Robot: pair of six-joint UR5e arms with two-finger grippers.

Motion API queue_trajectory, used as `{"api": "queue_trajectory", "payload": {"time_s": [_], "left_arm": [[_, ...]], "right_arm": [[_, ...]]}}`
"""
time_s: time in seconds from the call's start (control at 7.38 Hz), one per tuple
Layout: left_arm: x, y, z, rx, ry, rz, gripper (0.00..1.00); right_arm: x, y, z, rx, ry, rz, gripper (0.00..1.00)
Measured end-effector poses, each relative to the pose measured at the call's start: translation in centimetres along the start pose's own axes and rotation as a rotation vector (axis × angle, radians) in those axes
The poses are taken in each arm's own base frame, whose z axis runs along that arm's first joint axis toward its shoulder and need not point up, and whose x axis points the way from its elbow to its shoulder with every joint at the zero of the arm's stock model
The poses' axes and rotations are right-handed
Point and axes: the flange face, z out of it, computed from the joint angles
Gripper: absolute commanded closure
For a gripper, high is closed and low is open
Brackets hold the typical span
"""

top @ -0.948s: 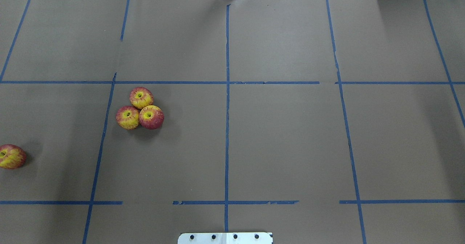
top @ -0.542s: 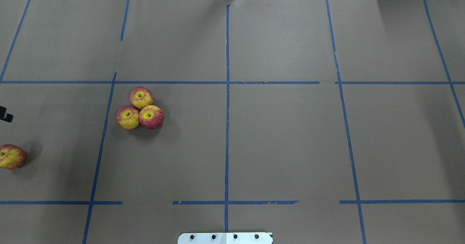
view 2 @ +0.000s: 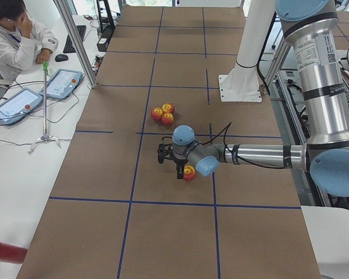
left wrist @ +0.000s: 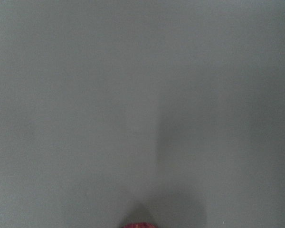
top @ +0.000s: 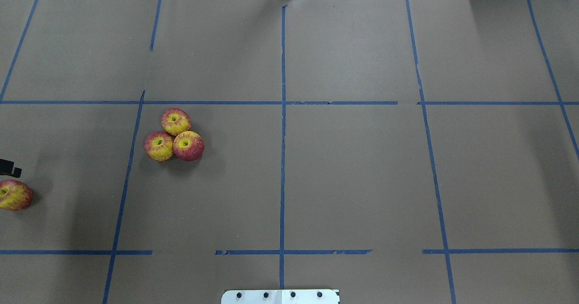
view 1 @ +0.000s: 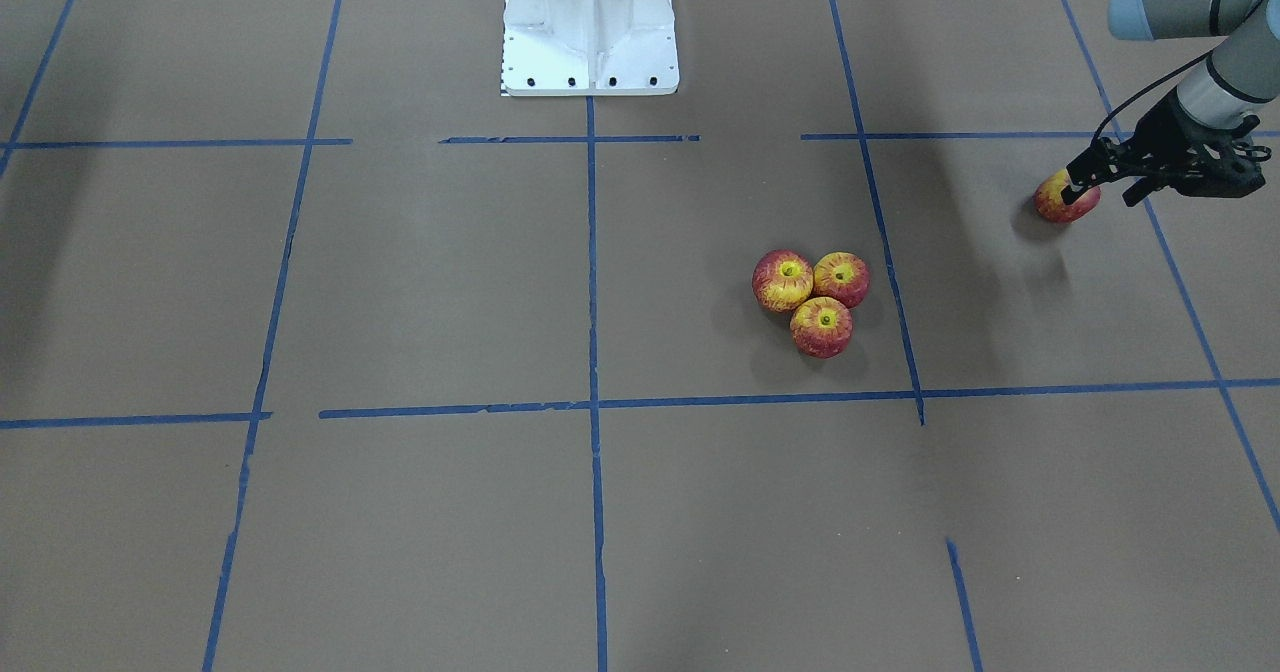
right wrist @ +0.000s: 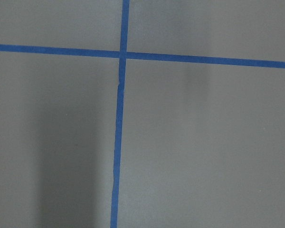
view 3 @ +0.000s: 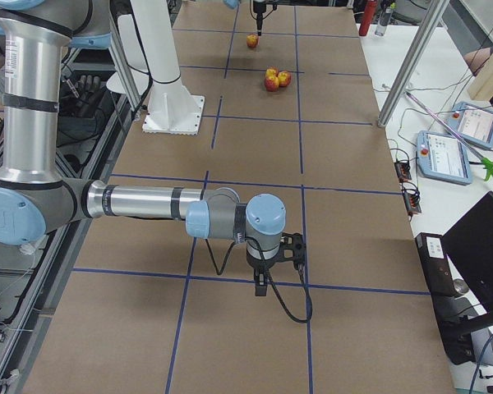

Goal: Stack apples
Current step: 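Lower the left gripper onto the lone apple and close on it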

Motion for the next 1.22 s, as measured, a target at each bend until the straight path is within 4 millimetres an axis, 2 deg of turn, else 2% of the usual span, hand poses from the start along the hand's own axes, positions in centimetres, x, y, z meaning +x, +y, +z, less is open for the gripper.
{"api": "queue_trajectory", "payload": {"time_s": [0.54,1.22], "left_arm": [[0.0,1.1,2.5,-0.056,-0.018,0.006,0.0],[-0.3,1.8,4.5,-0.099,-0.034,0.012,0.0]], "right_arm": [[0.0,0.0,0.0,0.0,0.0,0.0,0.0],[0.0,0.0,0.0,0.0,0.0,0.0,0.0]]}}
